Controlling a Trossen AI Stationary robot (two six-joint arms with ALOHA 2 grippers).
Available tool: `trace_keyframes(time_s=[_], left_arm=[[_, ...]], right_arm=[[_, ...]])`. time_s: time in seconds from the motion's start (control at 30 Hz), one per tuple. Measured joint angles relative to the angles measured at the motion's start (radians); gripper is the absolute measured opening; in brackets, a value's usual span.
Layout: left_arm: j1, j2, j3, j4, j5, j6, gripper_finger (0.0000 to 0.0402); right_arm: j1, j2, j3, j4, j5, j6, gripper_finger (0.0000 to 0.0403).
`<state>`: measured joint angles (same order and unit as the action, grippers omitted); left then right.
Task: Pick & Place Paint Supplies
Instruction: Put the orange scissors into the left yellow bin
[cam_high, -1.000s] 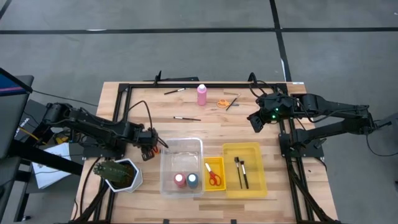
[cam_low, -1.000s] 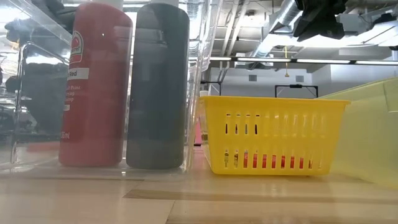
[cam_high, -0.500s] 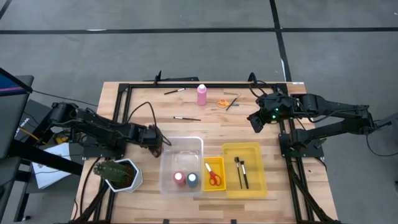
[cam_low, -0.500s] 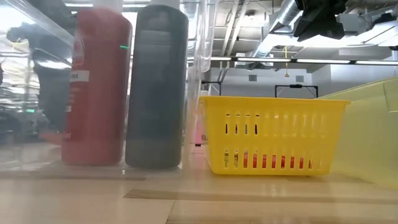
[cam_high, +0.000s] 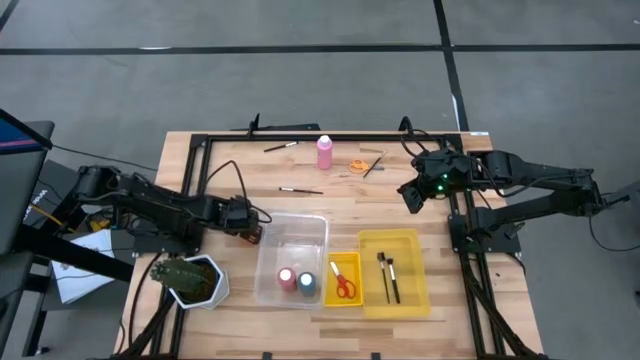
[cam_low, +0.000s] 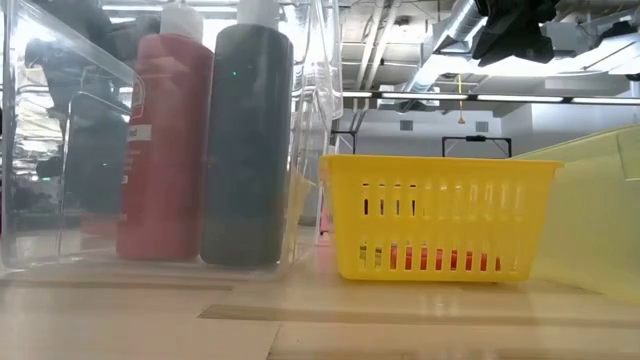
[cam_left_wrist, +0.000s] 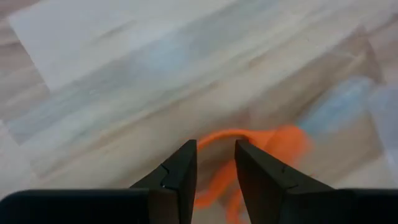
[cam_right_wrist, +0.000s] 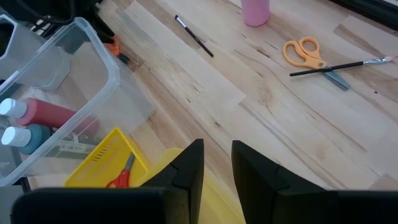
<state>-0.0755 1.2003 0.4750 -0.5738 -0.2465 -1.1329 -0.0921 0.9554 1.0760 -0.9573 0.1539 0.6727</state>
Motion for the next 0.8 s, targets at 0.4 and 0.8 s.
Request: trace_keyframes(time_s=[0.4,0.8], left_arm=[[-0.004,-0.190,0.002,-0.017,-0.076,0.345,0.0104],[-0.003,-0.164,-0.013,0.040,-0.018,0.985,0.0104]], right_arm=[[0.000,0.000,0.000,0.000,-0.008,-0.002,0.0079],[0.000,0.000,0.000,0.000,-0.025,0.005,0.0079]])
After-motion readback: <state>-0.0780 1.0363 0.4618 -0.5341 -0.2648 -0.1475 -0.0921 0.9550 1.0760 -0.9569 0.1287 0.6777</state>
